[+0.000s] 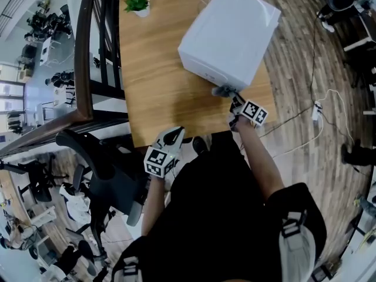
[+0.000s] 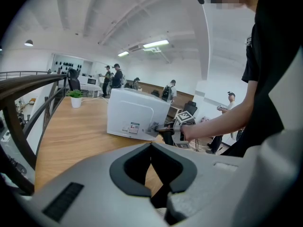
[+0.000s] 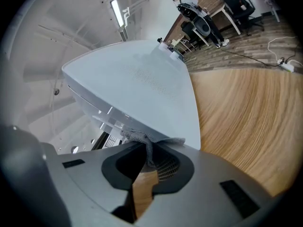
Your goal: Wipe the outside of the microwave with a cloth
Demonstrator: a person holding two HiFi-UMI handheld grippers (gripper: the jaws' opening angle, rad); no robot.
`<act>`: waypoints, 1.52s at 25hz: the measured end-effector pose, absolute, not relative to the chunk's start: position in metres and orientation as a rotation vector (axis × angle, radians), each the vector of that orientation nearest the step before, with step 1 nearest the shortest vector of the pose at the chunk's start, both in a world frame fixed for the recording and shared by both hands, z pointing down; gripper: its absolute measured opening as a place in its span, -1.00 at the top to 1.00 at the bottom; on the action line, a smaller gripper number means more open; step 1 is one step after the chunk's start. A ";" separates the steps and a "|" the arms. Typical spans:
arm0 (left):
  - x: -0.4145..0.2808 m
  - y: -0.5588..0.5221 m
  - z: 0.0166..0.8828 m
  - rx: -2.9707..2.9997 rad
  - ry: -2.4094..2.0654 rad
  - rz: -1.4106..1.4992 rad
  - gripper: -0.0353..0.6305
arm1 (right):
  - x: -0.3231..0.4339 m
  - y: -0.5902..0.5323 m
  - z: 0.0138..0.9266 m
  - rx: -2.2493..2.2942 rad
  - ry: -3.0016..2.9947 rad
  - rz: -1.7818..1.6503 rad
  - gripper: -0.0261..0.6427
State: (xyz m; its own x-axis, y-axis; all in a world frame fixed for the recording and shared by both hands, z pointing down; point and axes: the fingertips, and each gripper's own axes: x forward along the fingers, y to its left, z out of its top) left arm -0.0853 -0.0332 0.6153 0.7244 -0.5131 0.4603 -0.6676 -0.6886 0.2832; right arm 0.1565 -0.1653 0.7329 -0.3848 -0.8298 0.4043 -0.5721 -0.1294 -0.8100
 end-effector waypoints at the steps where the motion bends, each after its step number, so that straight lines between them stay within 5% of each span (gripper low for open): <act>1: -0.086 -0.033 0.616 2.488 -0.910 0.482 0.89 | 0.155 -0.165 0.734 -1.590 1.876 -1.542 0.80; 38: -0.140 -0.025 0.618 2.339 -1.145 0.452 0.89 | 0.040 -0.254 0.728 -1.386 1.950 -1.542 0.81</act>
